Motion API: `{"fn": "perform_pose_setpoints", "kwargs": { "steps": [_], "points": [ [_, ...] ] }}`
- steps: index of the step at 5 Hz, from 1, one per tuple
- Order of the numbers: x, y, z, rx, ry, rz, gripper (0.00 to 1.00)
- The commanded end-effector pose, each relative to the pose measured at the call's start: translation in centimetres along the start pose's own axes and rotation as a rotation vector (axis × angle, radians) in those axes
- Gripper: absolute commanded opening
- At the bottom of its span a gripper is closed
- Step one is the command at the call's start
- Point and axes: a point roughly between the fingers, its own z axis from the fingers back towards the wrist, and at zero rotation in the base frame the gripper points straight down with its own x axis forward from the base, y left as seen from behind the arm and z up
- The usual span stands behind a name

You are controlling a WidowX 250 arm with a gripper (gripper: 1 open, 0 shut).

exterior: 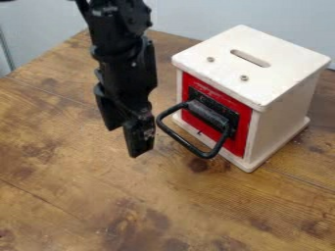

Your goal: Close the drawer

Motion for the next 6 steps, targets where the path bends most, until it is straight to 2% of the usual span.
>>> {"fn": "perform_pose_setpoints", "kwargs": {
  "steps": [1, 3, 4, 5, 6],
  "points": [
    [0.4, 0.6, 1.8, 0.025, -0.053, 0.007, 1.0],
    [0.4, 1.8, -0.7, 0.021, -0.041, 0.018, 1.0],
    [-0.3, 3.0, -0.5, 0.015, -0.035, 0.009, 1.0],
    [-0.7, 3.7, 0.1, 0.022, -0.033, 0.023, 1.0],
    [-0.6, 4.4, 0.3, 0.04, -0.043, -0.018, 1.0]
  ]
}}
